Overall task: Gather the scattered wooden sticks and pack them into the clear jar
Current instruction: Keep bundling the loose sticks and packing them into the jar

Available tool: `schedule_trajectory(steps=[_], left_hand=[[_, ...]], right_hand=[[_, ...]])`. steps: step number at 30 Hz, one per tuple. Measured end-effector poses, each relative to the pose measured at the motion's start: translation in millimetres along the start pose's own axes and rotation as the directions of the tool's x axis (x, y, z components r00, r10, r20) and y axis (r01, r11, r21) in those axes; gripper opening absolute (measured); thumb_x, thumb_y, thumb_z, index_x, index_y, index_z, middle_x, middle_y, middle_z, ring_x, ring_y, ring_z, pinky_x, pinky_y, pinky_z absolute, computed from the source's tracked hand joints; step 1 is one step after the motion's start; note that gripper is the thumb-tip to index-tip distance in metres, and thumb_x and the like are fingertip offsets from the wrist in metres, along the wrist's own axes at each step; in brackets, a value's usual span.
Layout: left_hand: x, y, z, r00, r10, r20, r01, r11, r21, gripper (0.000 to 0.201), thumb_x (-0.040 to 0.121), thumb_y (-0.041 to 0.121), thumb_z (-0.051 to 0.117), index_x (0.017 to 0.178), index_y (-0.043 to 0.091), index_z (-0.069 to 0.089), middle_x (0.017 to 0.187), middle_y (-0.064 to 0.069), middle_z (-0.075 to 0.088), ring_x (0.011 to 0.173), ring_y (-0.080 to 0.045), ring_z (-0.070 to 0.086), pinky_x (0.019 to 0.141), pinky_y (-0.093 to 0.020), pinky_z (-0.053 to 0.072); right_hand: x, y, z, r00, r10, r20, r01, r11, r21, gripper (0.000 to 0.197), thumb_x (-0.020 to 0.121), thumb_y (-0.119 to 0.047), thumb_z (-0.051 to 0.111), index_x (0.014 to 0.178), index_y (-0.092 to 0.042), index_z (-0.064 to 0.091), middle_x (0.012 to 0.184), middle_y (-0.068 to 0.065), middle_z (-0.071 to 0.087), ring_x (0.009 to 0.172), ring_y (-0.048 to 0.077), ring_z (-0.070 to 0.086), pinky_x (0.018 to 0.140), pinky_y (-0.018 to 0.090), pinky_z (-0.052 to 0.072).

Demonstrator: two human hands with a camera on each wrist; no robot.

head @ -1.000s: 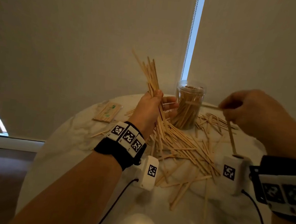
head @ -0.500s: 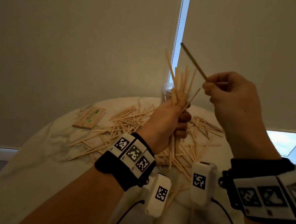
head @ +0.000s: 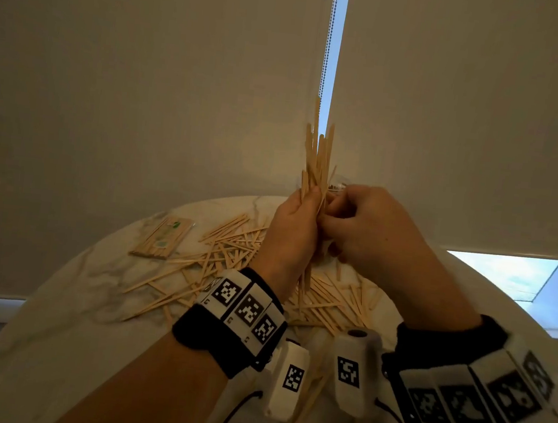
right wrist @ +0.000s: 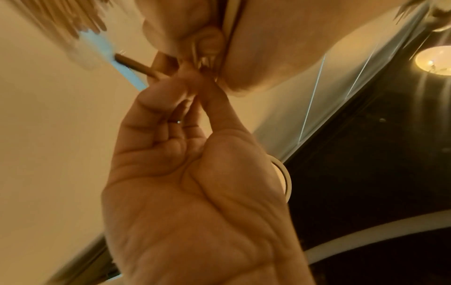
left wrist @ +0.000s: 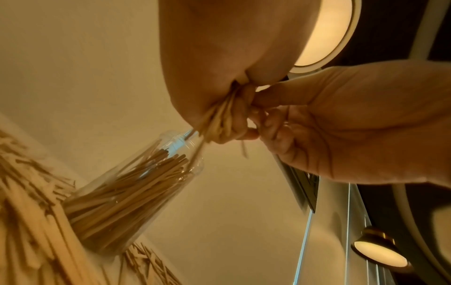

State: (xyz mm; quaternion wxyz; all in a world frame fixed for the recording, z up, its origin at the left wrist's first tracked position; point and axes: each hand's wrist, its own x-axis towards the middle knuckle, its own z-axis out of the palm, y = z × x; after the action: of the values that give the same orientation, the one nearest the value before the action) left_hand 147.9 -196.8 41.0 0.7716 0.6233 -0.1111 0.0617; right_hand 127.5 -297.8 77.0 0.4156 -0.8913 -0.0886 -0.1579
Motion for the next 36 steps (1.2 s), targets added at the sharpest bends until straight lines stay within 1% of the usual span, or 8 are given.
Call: schedule_trajectory(steps=[8, 12, 17, 21, 24, 28, 32, 36], left_hand=[[0.1, -16.4, 4.9, 0.985, 0.163, -0.063, -0.149, 0.972, 0.183, 0.039, 0.101, 0.048, 0.037, 0.095, 0.018, 0.062, 0.083, -0.006, 0.067, 0.075, -0.023, 0.065, 0.068, -0.051, 0.057], [2.3, -15.6, -1.9, 0.987, 0.158, -0.022, -0.151, 0.972, 0.18, 0.047, 0.09, 0.061, 0.041, 0.102, 0.02, 0.061, 0.09, -0.005, 0.067, 0.091, -0.033, 0.068, 0.083, -0.061, 0.055], [-8.2, -9.3, 11.8, 0.979, 0.066, 0.195, -0.098, 0.982, 0.158, 0.032, 0.108, 0.029, 0.033, 0.118, 0.012, 0.059, 0.071, 0.004, 0.058, 0.06, -0.004, 0.056, 0.053, -0.014, 0.047], [-5.3, -6.4, 10.7, 0.981, 0.019, 0.192, -0.035, 0.996, 0.08, 0.028, 0.108, 0.03, 0.032, 0.113, 0.031, 0.06, 0.089, -0.011, 0.052, 0.079, -0.023, 0.047, 0.068, -0.028, 0.047], [-4.4, -3.9, 6.2, 0.972, -0.037, 0.233, 0.056, 0.996, -0.075, 0.031, 0.107, 0.034, 0.038, 0.127, 0.025, 0.059, 0.074, -0.006, 0.048, 0.064, -0.021, 0.05, 0.062, -0.032, 0.052], [-6.5, -4.3, 6.4, 0.954, -0.06, 0.292, 0.129, 0.967, -0.221, 0.041, 0.102, 0.048, 0.043, 0.132, 0.023, 0.055, 0.064, 0.003, 0.036, 0.05, -0.009, 0.029, 0.047, -0.024, 0.02], [-7.3, -3.4, 7.5, 0.938, -0.012, 0.348, 0.057, 0.992, -0.117, 0.06, 0.09, 0.067, 0.041, 0.125, 0.02, 0.054, 0.064, 0.004, 0.032, 0.05, -0.009, 0.024, 0.046, -0.023, 0.02], [-5.8, -0.2, 2.4, 0.934, 0.004, 0.357, -0.017, 0.999, 0.033, 0.041, 0.1, 0.05, 0.043, 0.125, 0.019, 0.054, 0.062, 0.004, 0.042, 0.049, -0.011, 0.038, 0.043, -0.022, 0.034]], right_hand=[[-3.3, -1.0, -10.5, 0.989, 0.025, 0.145, -0.012, 0.996, -0.094, 0.012, 0.095, -0.014, 0.06, 0.091, -0.015, 0.071, 0.081, 0.005, 0.072, 0.069, 0.015, 0.071, 0.071, 0.031, 0.062], [-6.1, -6.0, -25.9, 0.991, 0.044, 0.128, -0.038, 0.998, -0.047, 0.026, 0.095, -0.039, 0.061, 0.084, -0.017, 0.071, 0.075, 0.0, 0.073, 0.061, 0.011, 0.071, 0.065, 0.028, 0.061], [-2.8, 3.0, -28.3, 0.996, 0.068, 0.051, -0.063, 0.994, -0.085, 0.022, 0.098, -0.038, 0.056, 0.092, -0.023, 0.07, 0.086, 0.0, 0.072, 0.077, 0.013, 0.068, 0.065, 0.024, 0.051], [-0.4, 8.9, -29.7, 0.998, 0.048, 0.042, -0.053, 0.989, 0.139, 0.017, 0.096, -0.032, 0.06, 0.099, -0.028, 0.076, 0.092, -0.009, 0.075, 0.088, 0.0, 0.067, 0.067, 0.015, 0.044], [-1.4, 8.8, -29.9, 0.998, 0.042, 0.041, -0.053, 0.942, 0.332, 0.012, 0.093, -0.029, 0.066, 0.095, -0.035, 0.076, 0.089, -0.018, 0.075, 0.082, -0.013, 0.065, 0.071, 0.013, 0.041], [-4.2, 9.0, -33.5, 0.996, 0.051, 0.068, -0.078, 0.862, 0.501, 0.018, 0.089, -0.027, 0.068, 0.103, -0.023, 0.078, 0.094, -0.012, 0.077, 0.089, -0.008, 0.068, 0.084, 0.022, 0.042], [-4.8, 10.8, -36.8, 0.996, 0.048, 0.074, -0.078, 0.873, 0.481, 0.023, 0.089, -0.03, 0.067, 0.108, -0.022, 0.077, 0.096, -0.011, 0.077, 0.092, -0.002, 0.068, 0.088, 0.027, 0.042], [-1.8, 11.3, -38.1, 0.997, 0.02, 0.071, -0.046, 0.918, 0.395, 0.018, 0.093, -0.032, 0.063, 0.102, -0.029, 0.079, 0.095, -0.018, 0.076, 0.087, -0.015, 0.063, 0.082, 0.02, 0.041]])
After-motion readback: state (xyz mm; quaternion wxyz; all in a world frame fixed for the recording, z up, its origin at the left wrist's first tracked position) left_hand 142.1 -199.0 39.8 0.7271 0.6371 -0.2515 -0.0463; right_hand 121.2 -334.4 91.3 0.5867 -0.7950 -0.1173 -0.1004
